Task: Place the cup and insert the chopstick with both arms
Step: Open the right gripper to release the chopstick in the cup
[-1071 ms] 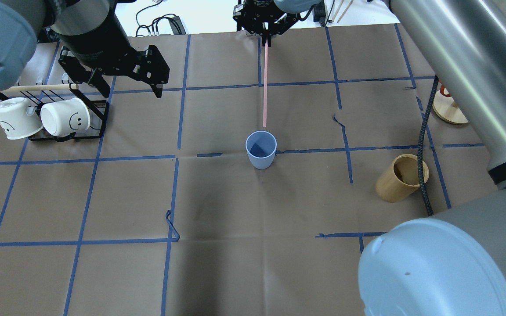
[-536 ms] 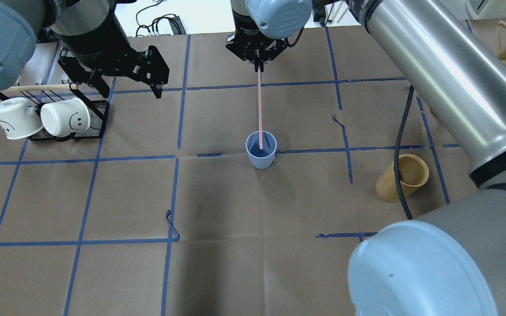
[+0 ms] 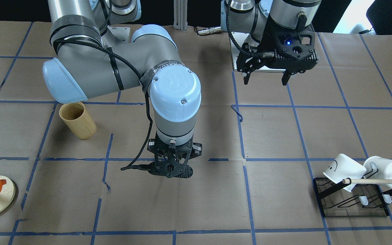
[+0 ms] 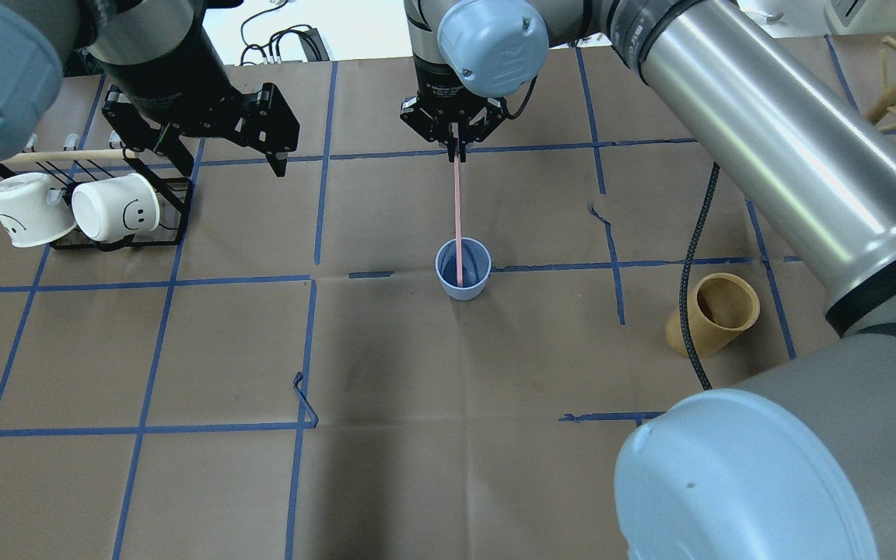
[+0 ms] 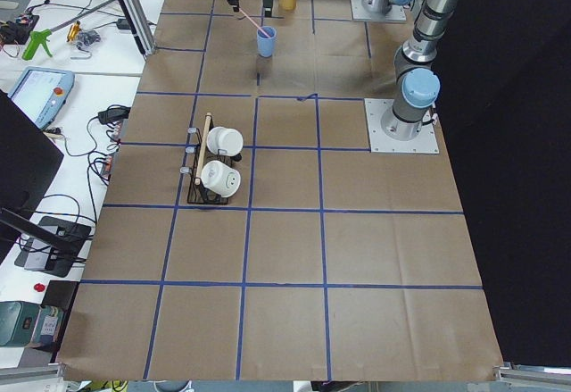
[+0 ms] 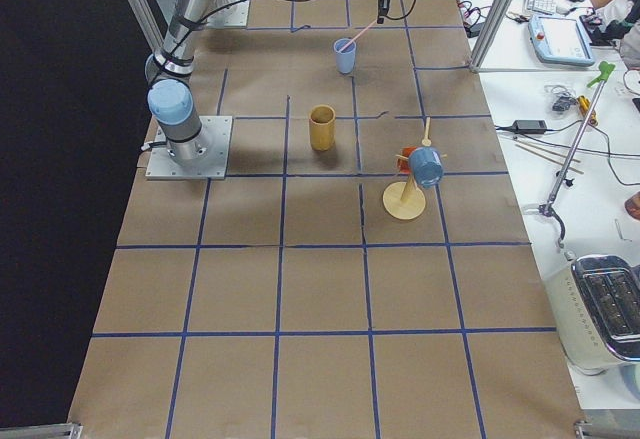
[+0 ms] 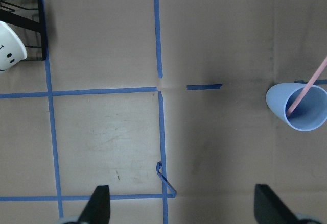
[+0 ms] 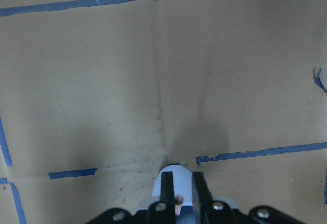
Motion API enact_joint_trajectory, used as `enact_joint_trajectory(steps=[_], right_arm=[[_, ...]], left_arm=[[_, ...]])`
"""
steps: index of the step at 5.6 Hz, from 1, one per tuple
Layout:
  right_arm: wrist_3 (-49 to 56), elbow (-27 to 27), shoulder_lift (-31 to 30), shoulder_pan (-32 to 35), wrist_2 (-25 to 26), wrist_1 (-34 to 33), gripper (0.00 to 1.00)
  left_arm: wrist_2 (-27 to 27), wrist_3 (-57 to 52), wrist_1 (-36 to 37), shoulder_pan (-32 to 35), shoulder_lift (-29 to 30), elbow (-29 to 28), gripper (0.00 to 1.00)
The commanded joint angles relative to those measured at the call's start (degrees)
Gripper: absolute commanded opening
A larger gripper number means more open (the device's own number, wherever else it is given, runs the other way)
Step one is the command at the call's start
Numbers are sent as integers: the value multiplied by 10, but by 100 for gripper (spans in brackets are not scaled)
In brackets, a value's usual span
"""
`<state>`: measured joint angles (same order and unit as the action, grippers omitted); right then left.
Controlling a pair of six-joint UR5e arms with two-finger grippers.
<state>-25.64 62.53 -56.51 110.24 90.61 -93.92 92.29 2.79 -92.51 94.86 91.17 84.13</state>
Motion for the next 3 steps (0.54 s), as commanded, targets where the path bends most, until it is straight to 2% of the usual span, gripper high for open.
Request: enact_joint_trajectory(steps=[1,3], right_arm=[[6,1,-8,-8,-3,0,100],[19,-38,-34,-39,0,22,100]], left_arm=[[0,1,-5,0,0,-1,99],[3,0,-5,-1,-1,-2,99]])
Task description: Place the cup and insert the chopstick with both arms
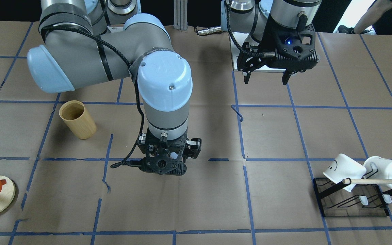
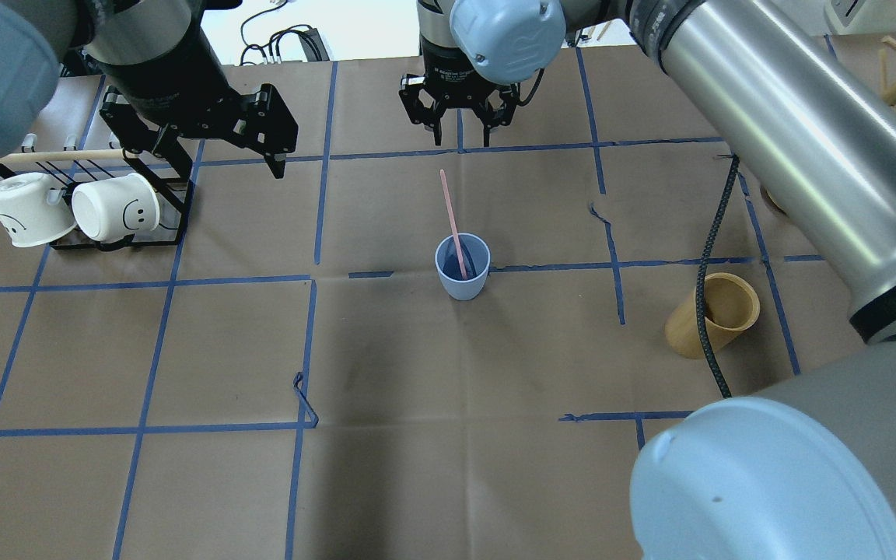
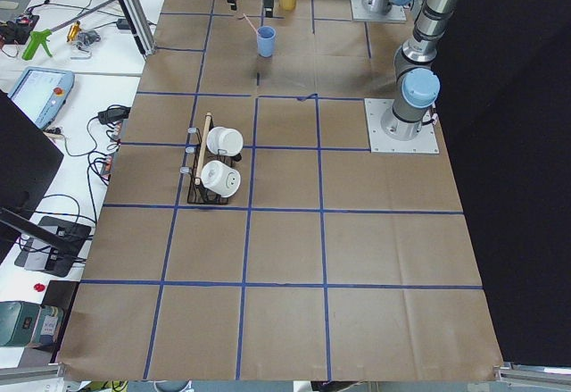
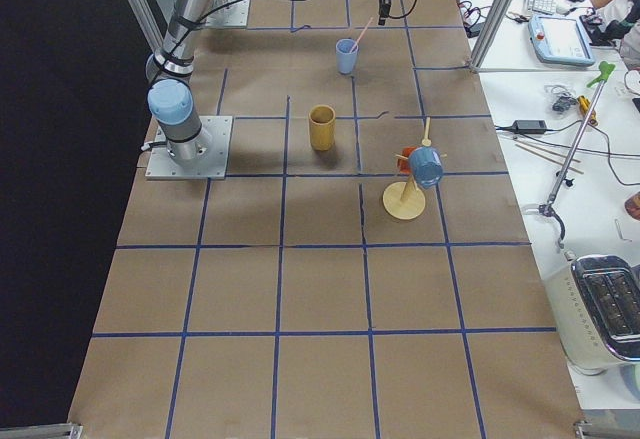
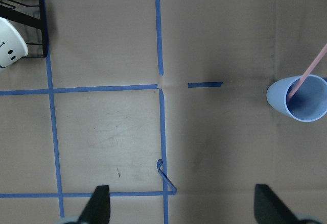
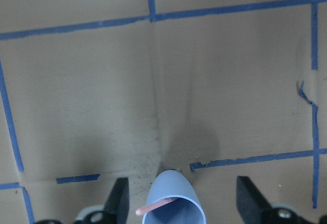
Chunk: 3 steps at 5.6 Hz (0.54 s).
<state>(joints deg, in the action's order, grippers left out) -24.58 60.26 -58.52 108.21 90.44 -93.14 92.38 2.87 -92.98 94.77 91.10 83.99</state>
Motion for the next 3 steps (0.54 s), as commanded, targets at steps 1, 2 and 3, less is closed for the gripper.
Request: enact_joint_trajectory(steps=[1,2,3], right_arm=[[51,-7,-61,-65,1,85,100],[112,-5,-90,-114,3,147,100],[170,12,-129,-161,4,190,100]], left_arm=[[2,-1,-3,0,-1,-1,99],[3,-1,-4,0,-1,-1,99],[3,-1,-4,0,-1,-1,99]])
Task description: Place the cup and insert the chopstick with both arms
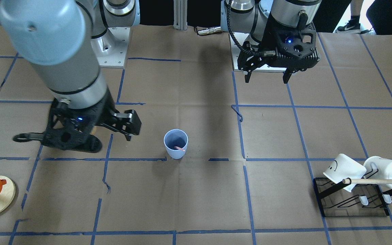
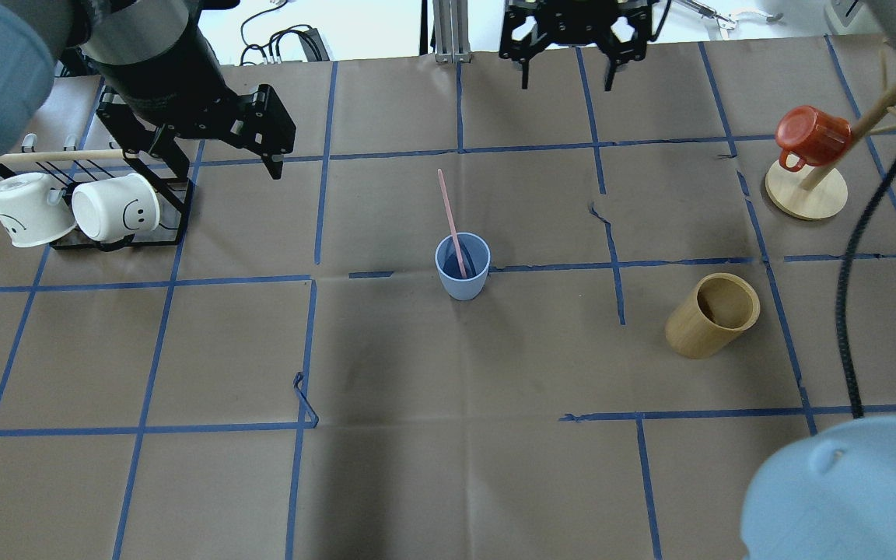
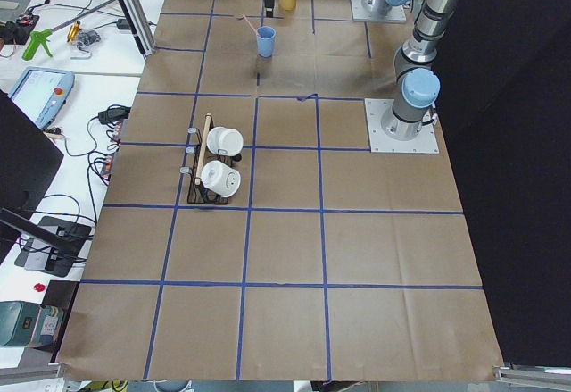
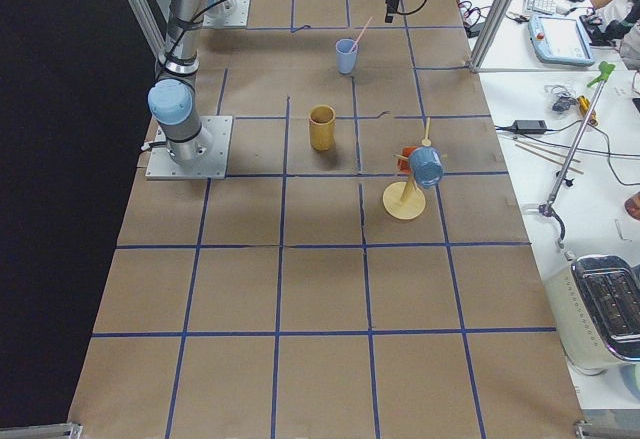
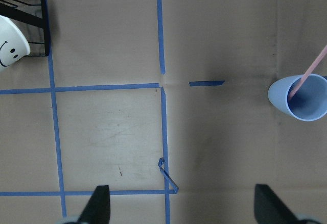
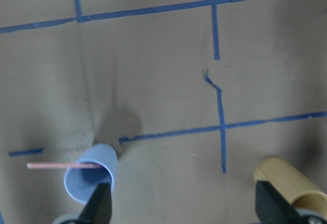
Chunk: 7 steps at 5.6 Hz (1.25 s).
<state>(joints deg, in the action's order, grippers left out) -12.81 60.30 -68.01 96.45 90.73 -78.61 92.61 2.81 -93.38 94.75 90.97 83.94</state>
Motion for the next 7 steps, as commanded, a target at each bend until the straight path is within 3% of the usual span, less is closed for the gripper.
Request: enact_joint_trajectory(steps=[1,2,3,4,7], right_arm=[[78,72,-87,-78,0,53,100],[71,173,-139,-80,-3,14,100],[65,270,-184,-79,-4,-90,100],[39,285,-196,-75,-5,-112,100],[37,242,-170,-58,-2,-105,100]], left_arm=[[-1,0,0,0,0,0,99],[0,0,0,0,0,0,99],[0,0,0,0,0,0,99],[0,0,0,0,-1,0,99],[0,0,0,0,-1,0,99]])
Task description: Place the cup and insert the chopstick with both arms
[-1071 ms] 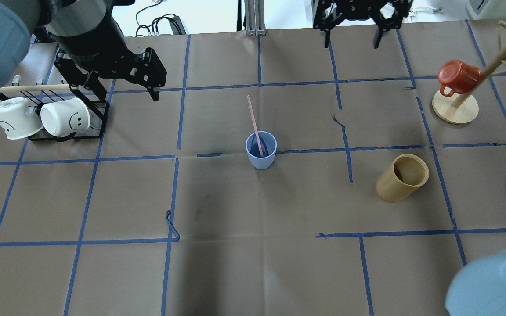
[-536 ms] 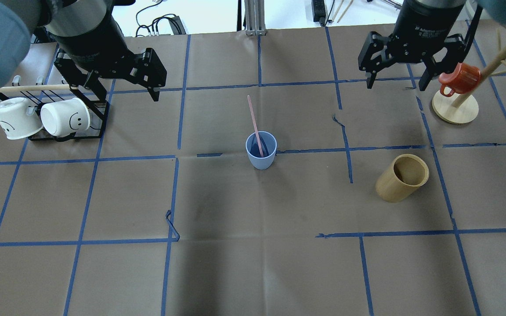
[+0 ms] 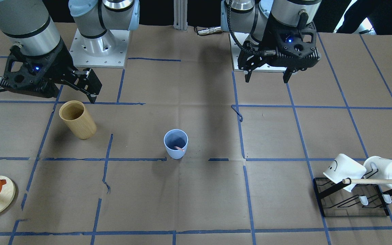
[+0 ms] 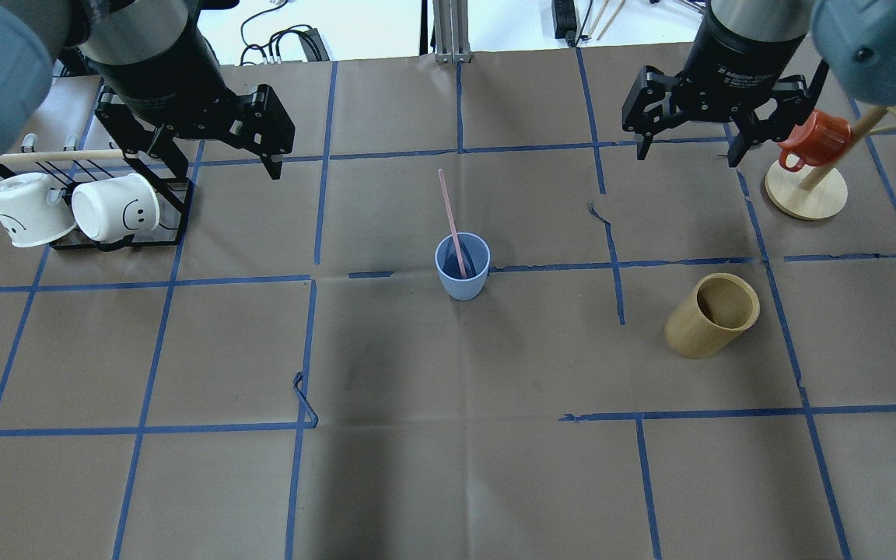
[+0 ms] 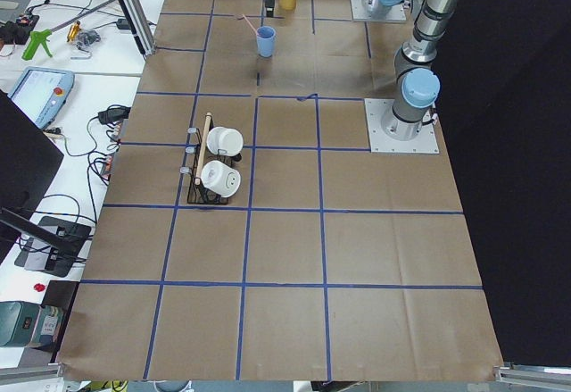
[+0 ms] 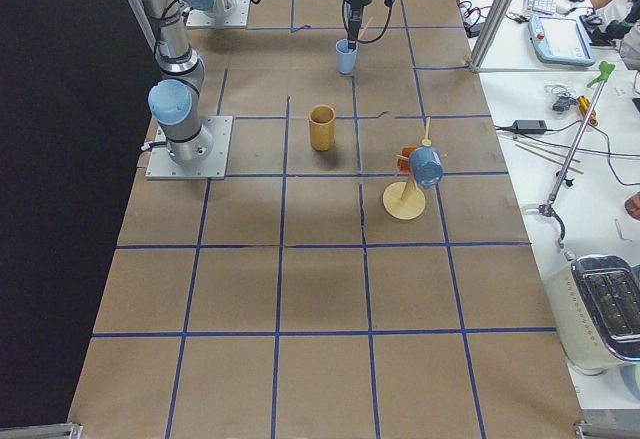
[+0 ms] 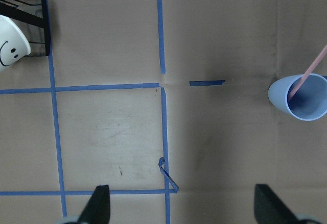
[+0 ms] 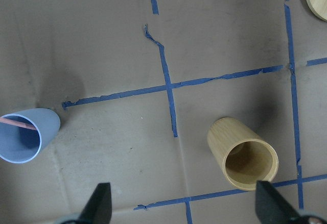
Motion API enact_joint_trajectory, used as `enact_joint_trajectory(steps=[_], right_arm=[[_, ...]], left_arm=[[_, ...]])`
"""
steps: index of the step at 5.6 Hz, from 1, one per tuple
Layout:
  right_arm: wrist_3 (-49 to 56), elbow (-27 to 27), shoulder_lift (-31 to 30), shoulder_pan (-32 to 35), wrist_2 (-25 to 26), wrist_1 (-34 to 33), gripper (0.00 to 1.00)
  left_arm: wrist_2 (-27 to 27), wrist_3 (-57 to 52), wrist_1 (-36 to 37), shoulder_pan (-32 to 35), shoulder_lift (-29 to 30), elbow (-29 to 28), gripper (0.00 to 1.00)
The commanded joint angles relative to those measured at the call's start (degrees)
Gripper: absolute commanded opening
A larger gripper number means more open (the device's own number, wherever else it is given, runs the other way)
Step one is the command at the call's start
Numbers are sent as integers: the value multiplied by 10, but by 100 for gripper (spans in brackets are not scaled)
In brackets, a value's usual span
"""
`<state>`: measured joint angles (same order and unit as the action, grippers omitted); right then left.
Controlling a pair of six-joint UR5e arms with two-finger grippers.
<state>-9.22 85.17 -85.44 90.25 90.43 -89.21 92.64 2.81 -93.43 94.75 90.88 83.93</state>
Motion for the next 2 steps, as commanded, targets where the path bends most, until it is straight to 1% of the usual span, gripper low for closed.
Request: enact_joint_trajectory(steps=[1,2], right_arm=[[5,-6,5,4,4,1,100],[6,-5,5,4,4,1,100]], left_arm=[[0,0,0,0,0,0,99],[-1,0,0,0,0,0,99]])
